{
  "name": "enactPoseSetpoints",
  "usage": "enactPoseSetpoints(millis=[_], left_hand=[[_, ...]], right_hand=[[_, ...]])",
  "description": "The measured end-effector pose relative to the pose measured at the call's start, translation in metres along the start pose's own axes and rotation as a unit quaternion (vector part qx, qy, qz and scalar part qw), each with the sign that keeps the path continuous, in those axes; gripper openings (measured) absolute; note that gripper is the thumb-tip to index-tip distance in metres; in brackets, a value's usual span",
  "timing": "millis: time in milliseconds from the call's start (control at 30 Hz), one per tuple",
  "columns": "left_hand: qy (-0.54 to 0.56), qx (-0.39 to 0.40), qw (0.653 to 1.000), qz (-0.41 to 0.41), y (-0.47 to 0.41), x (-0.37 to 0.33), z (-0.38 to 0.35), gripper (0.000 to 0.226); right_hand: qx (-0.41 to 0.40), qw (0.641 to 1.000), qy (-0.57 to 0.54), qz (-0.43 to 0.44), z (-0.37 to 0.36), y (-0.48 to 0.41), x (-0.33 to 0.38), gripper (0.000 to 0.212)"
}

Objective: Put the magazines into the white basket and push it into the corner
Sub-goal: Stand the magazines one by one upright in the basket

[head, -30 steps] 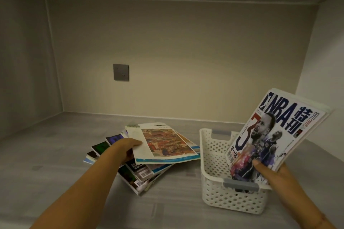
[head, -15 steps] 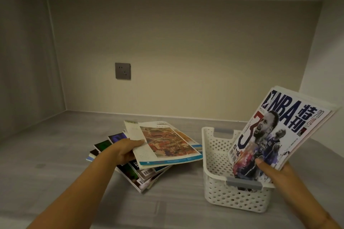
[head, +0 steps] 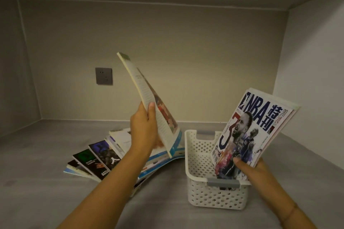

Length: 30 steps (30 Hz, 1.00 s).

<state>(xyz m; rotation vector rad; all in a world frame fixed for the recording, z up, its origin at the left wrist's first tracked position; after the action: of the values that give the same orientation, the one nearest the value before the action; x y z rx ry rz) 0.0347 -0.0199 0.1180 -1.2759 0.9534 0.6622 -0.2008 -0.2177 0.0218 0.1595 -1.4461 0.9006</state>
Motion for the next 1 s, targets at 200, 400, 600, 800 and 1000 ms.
enactPoseSetpoints(millis=[200,400,600,800,1000], left_hand=[[-0.007,0.037,0.995,-0.093,0.047,-0.034,-0.060,0.038],[-0.063,0.098,0.988,-0.099,0.083,-0.025,-0.106,0.043],[-0.063,0.343,0.934,-0.074,0.103,-0.011,-0.139,0.048],[-0.058,0.547,0.833,0.062,0.127,0.010,-0.154,0.057],[-0.032,0.558,0.810,0.176,0.128,0.014,-0.153,0.060]], right_hand=[[0.030,0.999,-0.003,0.042,-0.005,0.002,0.017,0.057],[0.056,0.995,0.026,0.073,-0.004,0.001,0.021,0.076],[0.073,0.991,0.020,0.107,-0.008,0.002,0.030,0.069],[0.081,0.990,-0.025,0.110,-0.007,0.004,0.028,0.071],[0.101,0.990,-0.012,0.097,-0.012,0.001,0.028,0.077]])
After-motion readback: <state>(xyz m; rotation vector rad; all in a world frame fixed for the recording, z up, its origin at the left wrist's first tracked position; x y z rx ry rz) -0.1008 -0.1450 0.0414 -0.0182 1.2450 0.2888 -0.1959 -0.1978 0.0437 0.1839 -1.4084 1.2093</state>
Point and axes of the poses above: each hand's wrist, its own y-axis away from the middle knuckle, its own z-axis out of the back of the hand, x = y × z, the point moved 7 cm from there along -y, towards the middle knuckle, and after that the axes turned 9 degrees about z, right-handed, at the moved point
